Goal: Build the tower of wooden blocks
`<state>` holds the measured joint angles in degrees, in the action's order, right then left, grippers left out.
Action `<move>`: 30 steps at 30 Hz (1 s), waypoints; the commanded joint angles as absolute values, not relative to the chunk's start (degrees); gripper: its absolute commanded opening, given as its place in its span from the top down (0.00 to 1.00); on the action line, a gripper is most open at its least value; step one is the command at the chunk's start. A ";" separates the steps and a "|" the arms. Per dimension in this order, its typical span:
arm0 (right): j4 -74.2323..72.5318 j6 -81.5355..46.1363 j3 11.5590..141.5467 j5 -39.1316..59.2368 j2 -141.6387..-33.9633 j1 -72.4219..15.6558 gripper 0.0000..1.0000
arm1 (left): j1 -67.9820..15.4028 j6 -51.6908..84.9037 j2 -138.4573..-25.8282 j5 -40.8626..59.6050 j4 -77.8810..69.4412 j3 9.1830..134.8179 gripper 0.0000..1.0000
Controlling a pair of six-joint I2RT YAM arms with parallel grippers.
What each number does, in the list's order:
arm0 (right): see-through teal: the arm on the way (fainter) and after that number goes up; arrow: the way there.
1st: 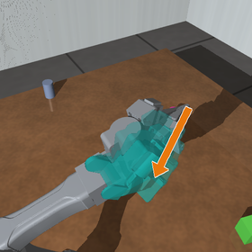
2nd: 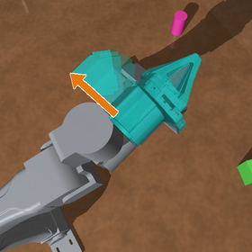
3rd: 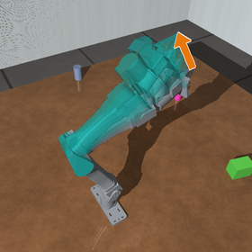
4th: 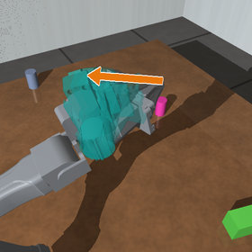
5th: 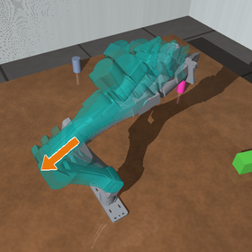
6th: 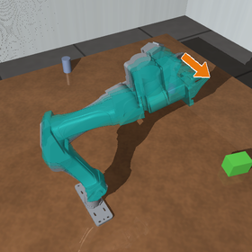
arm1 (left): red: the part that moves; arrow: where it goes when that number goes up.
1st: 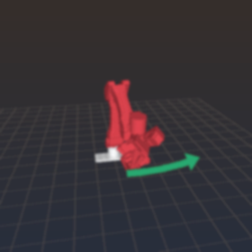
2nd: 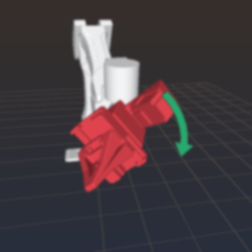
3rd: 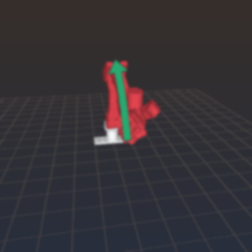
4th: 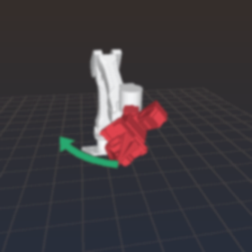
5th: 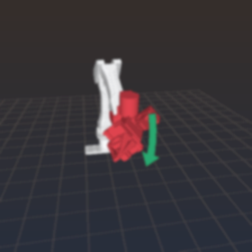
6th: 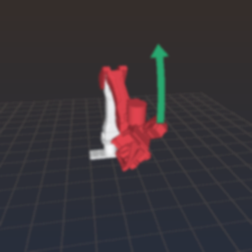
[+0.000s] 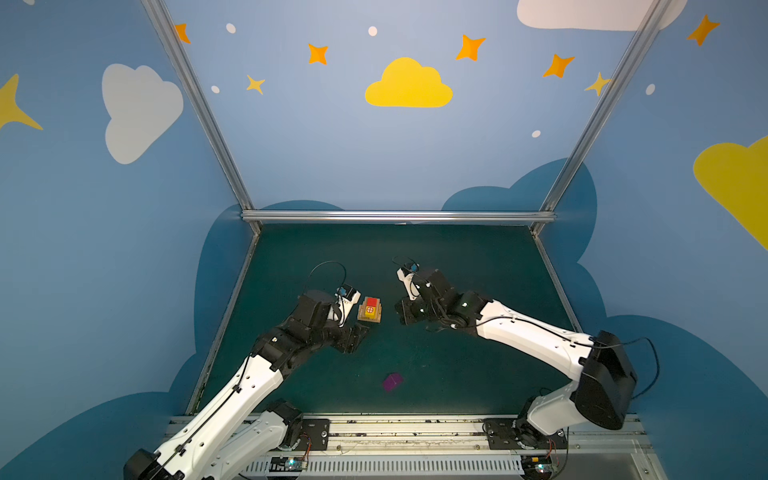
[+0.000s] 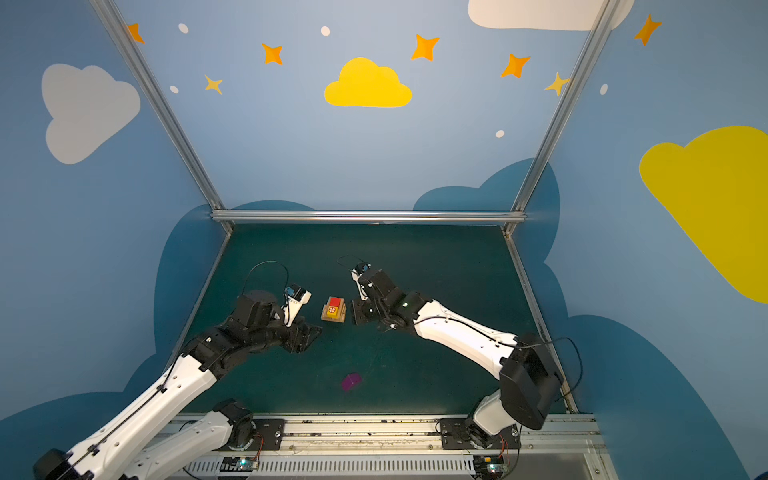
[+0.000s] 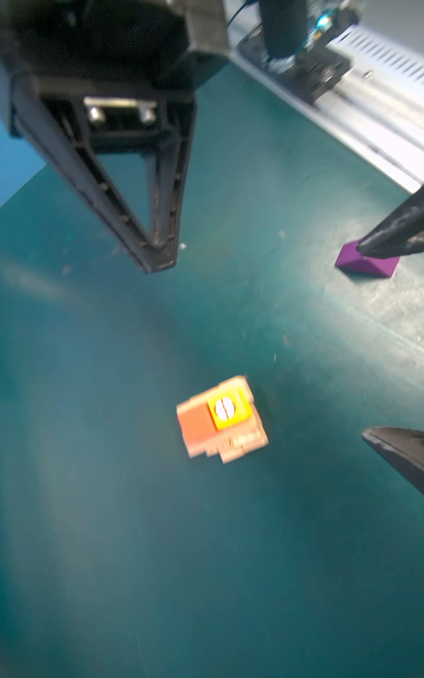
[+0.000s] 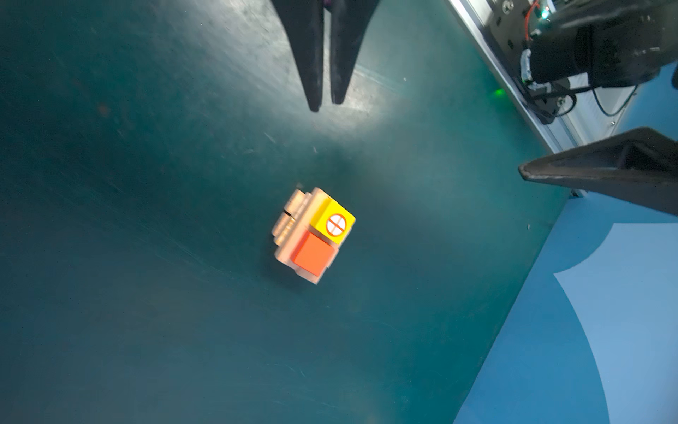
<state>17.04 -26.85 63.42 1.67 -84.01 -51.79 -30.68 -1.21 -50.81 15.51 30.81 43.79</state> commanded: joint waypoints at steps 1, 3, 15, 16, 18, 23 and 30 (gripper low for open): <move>14.11 -20.75 60.18 4.47 -79.51 -50.57 0.97 | -33.32 -0.47 -51.24 17.83 28.90 45.08 0.28; 15.86 -16.80 58.28 7.01 -76.86 -50.28 0.97 | -36.01 0.19 -51.71 17.31 28.64 44.44 0.28; 18.05 -8.77 39.89 19.11 -62.49 -50.27 0.76 | -54.67 3.28 -56.39 7.18 27.93 42.29 0.33; 17.78 -9.69 39.04 19.75 -61.52 -50.27 0.72 | -55.57 3.96 -56.43 7.20 26.68 41.45 0.33; 17.62 -11.89 36.57 21.14 -59.34 -50.36 0.68 | -57.50 5.39 -57.00 6.96 24.63 40.03 0.33; 16.71 -16.79 29.33 21.89 -52.24 -50.80 0.67 | -59.88 9.12 -59.87 5.75 25.04 38.71 0.36; 19.06 -19.00 23.54 20.24 -43.94 -50.81 0.68 | -61.19 11.16 -64.53 7.20 23.77 37.72 0.41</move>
